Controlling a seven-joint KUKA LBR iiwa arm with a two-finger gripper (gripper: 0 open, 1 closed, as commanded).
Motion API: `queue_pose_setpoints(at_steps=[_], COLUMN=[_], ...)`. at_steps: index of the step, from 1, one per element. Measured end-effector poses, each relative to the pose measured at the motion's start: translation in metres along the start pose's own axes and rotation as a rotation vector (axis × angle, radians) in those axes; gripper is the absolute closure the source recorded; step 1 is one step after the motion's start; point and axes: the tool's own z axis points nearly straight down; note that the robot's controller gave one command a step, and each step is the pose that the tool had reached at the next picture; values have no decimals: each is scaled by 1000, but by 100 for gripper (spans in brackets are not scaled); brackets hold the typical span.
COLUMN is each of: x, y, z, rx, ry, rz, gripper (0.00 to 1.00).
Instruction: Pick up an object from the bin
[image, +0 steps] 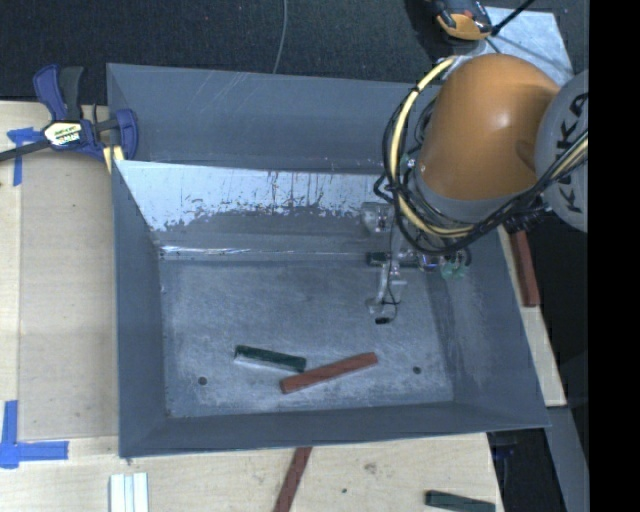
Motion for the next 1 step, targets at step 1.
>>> queue_pose_setpoints(at_steps=[1], x=[0], y=[0], z=[0], rx=[0], ry=[0], rz=[0], gripper=[0])
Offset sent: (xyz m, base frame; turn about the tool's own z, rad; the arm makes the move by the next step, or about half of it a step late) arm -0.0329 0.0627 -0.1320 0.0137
